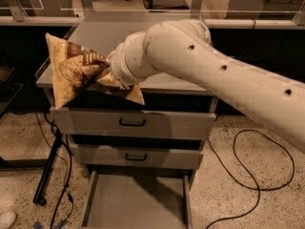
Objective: Pick brown chip bag from bottom drawer and place on counter
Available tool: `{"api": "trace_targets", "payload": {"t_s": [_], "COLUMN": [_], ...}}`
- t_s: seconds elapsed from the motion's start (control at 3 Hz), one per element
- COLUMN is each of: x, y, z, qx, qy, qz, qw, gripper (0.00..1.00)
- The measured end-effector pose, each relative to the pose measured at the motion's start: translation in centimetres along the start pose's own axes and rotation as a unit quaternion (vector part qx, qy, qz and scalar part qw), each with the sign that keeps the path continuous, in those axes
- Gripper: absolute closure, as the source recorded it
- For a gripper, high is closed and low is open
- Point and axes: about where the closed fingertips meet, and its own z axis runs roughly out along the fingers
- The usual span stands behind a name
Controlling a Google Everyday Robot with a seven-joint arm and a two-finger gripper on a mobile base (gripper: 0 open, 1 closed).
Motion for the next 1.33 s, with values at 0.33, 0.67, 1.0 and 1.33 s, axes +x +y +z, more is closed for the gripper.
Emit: {"api": "trace_targets", "payload": {"t_s": [0.33, 0.67, 1.0, 1.33], "x": [-0.5, -0.7, -0.9, -2.4], "y": [-0.7, -1.6, -4.5, -8.2], "z": [-0.3, -0.5, 0.1, 0.6], "qx": [0.004, 0.011, 0.007, 0.009], "qy": [-0.003, 0.000, 0.009, -0.002], "qz": [0.000, -0.006, -0.027, -0.036], "qw": [1.0000, 0.9999, 0.9996, 0.9993], "gripper": [1.00, 1.00, 1.00, 1.00]}}
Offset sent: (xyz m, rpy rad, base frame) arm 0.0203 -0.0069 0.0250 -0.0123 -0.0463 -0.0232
